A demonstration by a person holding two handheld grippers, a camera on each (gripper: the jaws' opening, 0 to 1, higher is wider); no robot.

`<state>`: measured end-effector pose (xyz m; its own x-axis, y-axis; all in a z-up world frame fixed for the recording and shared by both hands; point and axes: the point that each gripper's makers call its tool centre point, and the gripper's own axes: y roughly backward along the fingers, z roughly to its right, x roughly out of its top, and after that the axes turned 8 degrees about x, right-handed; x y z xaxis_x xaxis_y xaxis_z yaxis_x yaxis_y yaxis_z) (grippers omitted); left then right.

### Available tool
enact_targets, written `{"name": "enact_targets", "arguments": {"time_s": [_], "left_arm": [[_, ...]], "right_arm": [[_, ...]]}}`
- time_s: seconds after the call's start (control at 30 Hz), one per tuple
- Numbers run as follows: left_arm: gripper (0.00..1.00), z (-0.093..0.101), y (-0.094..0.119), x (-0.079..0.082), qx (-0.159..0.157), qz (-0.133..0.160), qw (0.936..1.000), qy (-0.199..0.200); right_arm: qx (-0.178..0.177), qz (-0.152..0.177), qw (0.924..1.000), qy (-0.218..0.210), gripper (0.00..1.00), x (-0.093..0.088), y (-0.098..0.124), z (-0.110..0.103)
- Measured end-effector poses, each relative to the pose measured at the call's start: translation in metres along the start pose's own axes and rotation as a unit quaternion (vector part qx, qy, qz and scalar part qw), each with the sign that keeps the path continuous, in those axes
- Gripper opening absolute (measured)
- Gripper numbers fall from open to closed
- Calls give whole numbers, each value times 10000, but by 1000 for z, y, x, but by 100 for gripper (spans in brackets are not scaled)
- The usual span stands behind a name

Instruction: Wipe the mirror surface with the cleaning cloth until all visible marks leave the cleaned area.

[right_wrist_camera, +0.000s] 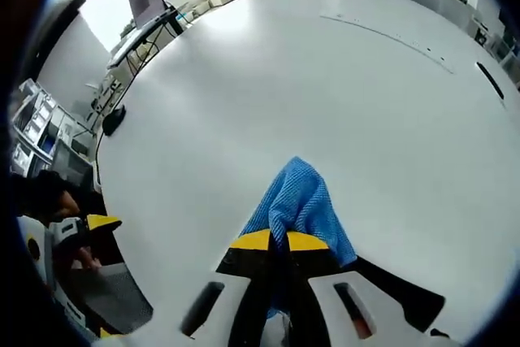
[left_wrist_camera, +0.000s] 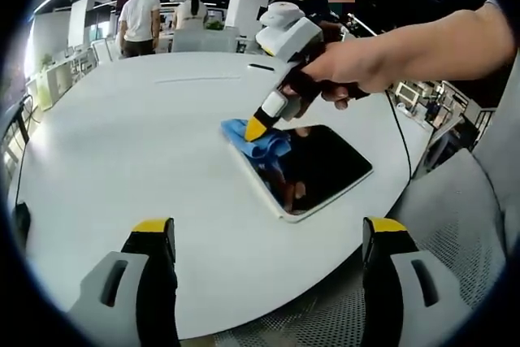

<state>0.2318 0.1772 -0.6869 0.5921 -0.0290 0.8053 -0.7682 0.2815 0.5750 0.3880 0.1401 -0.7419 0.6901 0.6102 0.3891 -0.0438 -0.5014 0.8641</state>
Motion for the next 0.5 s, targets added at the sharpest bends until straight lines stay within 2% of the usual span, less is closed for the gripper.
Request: {"name": "enact_targets", "arguments": {"time_s": [0.5], "left_arm": [[95, -1, 0, 0, 6, -1, 10000, -7]], "right_arm": [[-69, -30, 10000, -33, 0, -10, 12, 8]]}}
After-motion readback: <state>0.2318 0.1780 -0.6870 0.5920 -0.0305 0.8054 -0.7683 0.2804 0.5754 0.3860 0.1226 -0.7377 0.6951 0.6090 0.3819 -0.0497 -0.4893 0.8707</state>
